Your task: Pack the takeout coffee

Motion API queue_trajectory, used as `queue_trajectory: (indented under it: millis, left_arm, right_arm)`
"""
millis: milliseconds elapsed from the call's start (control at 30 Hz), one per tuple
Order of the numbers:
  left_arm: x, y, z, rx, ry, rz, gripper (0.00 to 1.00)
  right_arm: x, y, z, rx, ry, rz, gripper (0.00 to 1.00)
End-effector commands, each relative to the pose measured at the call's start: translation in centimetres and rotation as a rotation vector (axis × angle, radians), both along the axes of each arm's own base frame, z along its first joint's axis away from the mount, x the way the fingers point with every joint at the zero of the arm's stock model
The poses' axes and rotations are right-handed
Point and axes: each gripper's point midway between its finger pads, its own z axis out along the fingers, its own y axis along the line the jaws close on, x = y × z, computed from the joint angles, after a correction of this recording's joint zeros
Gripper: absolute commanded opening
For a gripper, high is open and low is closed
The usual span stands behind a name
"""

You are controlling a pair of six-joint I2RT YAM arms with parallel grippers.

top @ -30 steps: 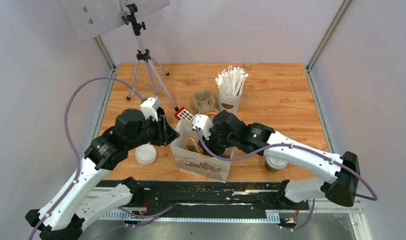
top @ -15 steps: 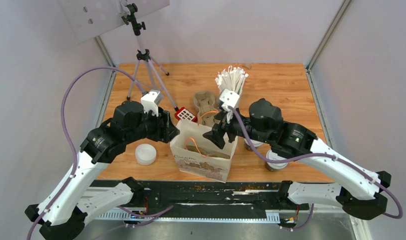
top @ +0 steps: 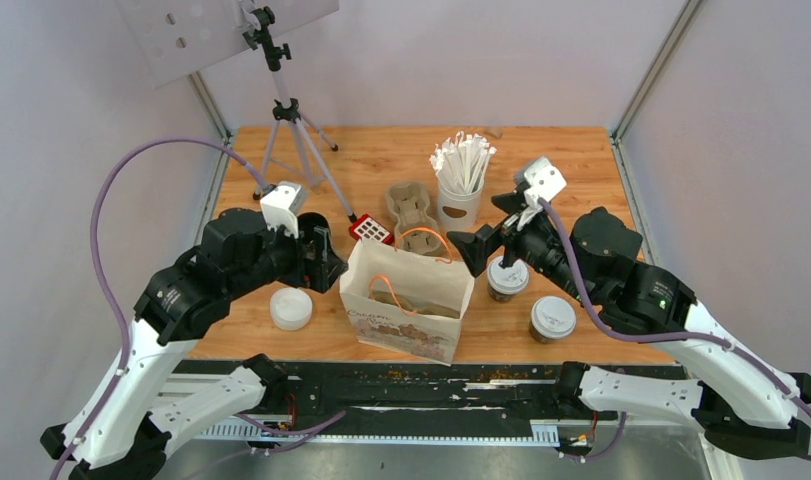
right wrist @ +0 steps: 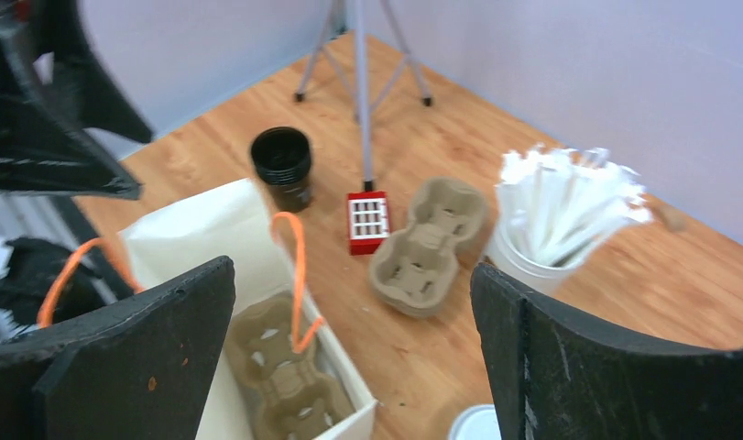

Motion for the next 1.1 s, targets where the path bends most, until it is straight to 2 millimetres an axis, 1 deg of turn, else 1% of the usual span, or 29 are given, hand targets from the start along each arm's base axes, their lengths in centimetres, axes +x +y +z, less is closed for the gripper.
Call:
queue_trajectory:
  millis: [0, 167, 233, 267, 300, 367, 433, 533, 600, 667, 733, 833, 900, 933, 1000, 1033, 1067]
  left_arm:
    - [0.2, 2.2, -0.2, 0.070, -0.052, 0.057, 1.00]
    - [0.0, 1.8, 0.2, 0.049, -0.077, 0.027, 1.00]
    - [0.0, 1.6, 0.4, 0.037, -0.073, 0.022, 1.00]
    - [0.0, 1.4, 0.8, 0.026, -0.082, 0.015, 1.00]
    - [0.0, 1.3, 1.2, 0.019, -0.092, 0.013, 1.00]
    - [0.3, 1.2, 2.4, 0.018, -0.118, 0.009, 1.00]
    - [0.5, 1.2, 3.1, 0.022, -0.131, 0.004, 1.00]
    - [0.6, 0.3, 3.3, 0.006, -0.122, -0.026, 1.00]
    - [0.7, -0.2, 3.0, 0.005, -0.105, -0.042, 1.00]
    - [0.9, -0.2, 2.8, 0.012, -0.101, -0.038, 1.00]
    - [1.0, -0.4, 2.2, 0.014, -0.096, -0.040, 1.00]
    - [0.8, -0.6, 1.5, 0.016, -0.085, -0.055, 1.00]
    - [0.8, 0.0, 1.1, 0.040, -0.073, -0.030, 0.99]
    - [1.1, 0.7, 0.9, 0.062, -0.080, -0.001, 1.00]
    - [1.2, 1.3, 0.8, 0.074, -0.086, 0.028, 1.00]
    - [1.1, 1.5, 0.7, 0.071, -0.084, 0.038, 1.00]
    - [0.8, 1.5, 0.6, 0.066, -0.080, 0.032, 1.00]
  right_arm:
    - [2.1, -3.5, 0.3, -0.029, -0.040, -0.211, 1.00]
    - [2.9, -4.3, -1.1, -0.068, -0.004, -0.286, 1.00]
    - [2.8, -4.5, -1.3, -0.059, 0.065, -0.319, 1.00]
    - [2.7, -4.6, -1.7, -0.071, 0.099, -0.328, 1.00]
    - [2.5, -4.7, -1.6, -0.068, 0.127, -0.335, 1.00]
    - [2.3, -4.6, -2.3, -0.079, 0.183, -0.345, 1.00]
    - [2.2, -5.0, -2.9, -0.091, 0.207, -0.363, 1.00]
    - [2.5, -7.0, -3.8, -0.110, 0.220, -0.465, 1.00]
    - [2.8, -8.4, -3.9, -0.113, 0.209, -0.531, 1.00]
    - [3.5, -9.5, -4.0, -0.136, 0.199, -0.589, 1.00]
    - [4.3, -10.3, -4.6, -0.179, 0.209, -0.627, 1.00]
    - [5.8, -10.7, -6.7, -0.212, 0.277, -0.635, 1.00]
    - [6.5, -11.0, -8.7, -0.203, 0.355, -0.626, 0.98]
    - [6.8, -11.1, -9.8, -0.200, 0.386, -0.622, 0.97]
    - [7.0, -11.2, -12.3, -0.214, 0.449, -0.603, 0.95]
    - [7.0, -11.2, -14.2, -0.238, 0.489, -0.593, 0.95]
    - [7.1, -11.2, -15.7, -0.256, 0.522, -0.587, 0.94]
